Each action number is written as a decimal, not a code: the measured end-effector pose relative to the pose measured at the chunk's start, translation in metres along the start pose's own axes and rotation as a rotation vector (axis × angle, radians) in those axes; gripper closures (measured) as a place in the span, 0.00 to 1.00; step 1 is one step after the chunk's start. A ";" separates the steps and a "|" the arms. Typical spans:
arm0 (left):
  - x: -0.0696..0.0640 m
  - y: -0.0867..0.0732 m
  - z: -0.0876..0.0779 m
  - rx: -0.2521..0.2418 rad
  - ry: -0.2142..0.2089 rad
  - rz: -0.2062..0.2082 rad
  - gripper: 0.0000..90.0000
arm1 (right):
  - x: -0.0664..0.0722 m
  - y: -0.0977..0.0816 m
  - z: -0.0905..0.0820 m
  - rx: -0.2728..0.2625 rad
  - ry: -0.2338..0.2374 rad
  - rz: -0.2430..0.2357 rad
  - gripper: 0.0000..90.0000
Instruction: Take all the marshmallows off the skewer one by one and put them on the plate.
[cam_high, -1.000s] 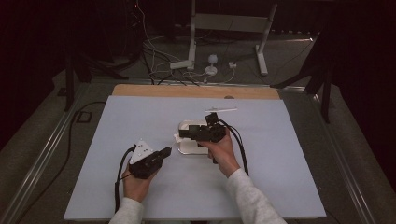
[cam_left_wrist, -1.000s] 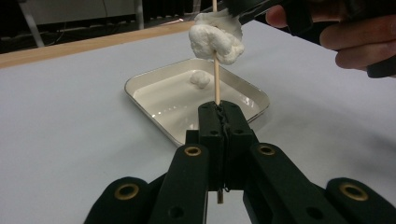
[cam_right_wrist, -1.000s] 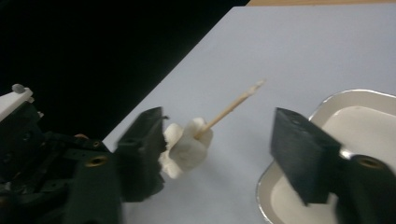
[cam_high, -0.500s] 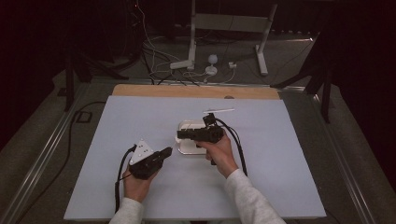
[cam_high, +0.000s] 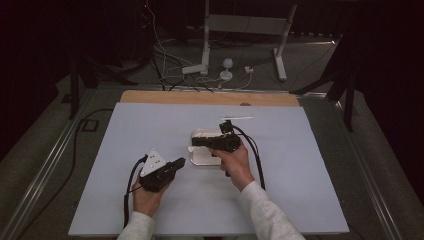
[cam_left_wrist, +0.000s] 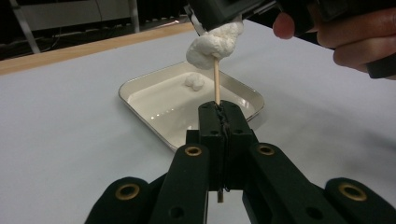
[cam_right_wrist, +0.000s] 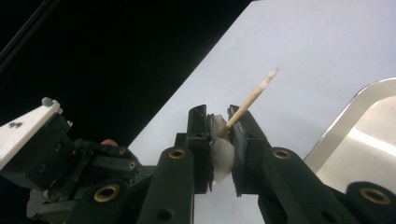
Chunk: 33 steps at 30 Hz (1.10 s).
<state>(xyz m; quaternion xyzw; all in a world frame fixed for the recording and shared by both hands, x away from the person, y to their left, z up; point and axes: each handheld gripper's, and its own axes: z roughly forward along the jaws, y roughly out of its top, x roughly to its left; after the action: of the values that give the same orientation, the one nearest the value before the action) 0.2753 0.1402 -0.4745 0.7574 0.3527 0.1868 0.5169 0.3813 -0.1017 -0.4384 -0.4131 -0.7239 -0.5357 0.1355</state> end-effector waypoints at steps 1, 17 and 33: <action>0.000 0.000 0.000 0.000 -0.001 0.001 1.00 | 0.000 0.000 0.000 -0.003 -0.001 0.001 0.89; 0.000 0.000 -0.001 0.018 0.013 0.023 1.00 | -0.002 0.003 -0.002 -0.048 0.012 0.035 0.90; 0.000 -0.007 0.003 0.044 0.017 0.014 1.00 | -0.029 0.028 -0.084 -0.169 -0.199 -0.021 0.91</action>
<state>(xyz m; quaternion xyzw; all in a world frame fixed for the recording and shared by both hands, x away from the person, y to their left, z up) 0.2752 0.1396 -0.4821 0.7692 0.3559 0.1891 0.4958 0.3993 -0.1874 -0.4057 -0.4664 -0.6903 -0.5526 0.0221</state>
